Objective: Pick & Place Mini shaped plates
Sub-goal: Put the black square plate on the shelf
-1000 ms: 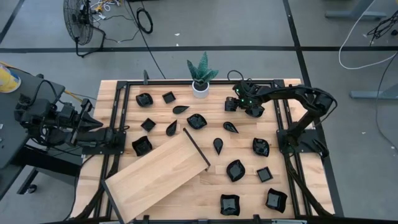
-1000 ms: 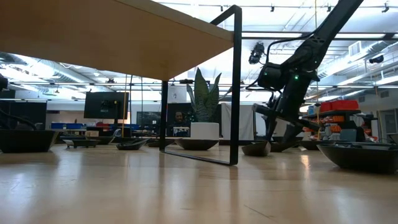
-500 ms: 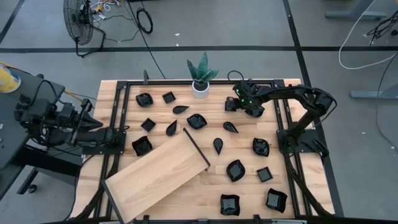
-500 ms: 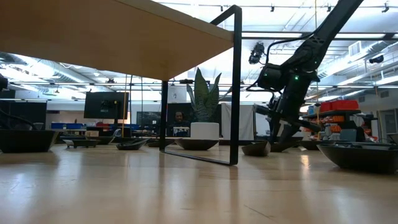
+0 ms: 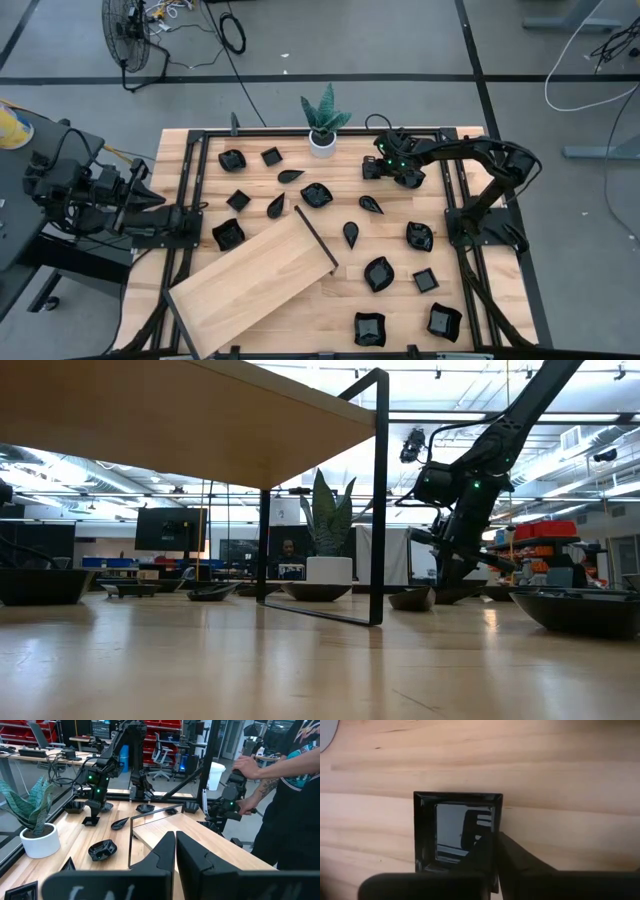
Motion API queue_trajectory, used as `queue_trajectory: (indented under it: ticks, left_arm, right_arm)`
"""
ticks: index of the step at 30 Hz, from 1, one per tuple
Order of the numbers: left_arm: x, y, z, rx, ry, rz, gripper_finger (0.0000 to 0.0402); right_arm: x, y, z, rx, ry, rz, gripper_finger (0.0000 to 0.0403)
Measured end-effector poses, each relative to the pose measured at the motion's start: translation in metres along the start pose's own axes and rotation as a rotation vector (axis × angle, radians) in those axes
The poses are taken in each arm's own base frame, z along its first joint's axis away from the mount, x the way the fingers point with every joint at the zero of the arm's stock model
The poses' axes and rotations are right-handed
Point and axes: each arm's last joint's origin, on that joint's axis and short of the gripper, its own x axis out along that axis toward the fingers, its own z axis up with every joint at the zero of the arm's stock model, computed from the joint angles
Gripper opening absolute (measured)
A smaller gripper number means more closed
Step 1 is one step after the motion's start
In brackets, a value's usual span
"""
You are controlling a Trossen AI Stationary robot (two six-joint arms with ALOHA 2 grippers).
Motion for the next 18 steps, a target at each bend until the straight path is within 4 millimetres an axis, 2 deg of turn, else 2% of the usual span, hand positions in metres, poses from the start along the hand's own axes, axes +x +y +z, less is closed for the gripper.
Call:
queue_trajectory:
  ticks: [7,18]
  left_arm:
    - [0.000,0.000,0.000,0.000,0.000,0.000,0.0018]
    - [0.000,0.000,0.000,0.000,0.000,0.000,0.0018]
  right_arm:
    - [-0.006,0.002,0.000,-0.005,-0.004,0.024,0.0007]
    - [-0.041,0.009,-0.003,-0.068,-0.053,0.109,0.0001]
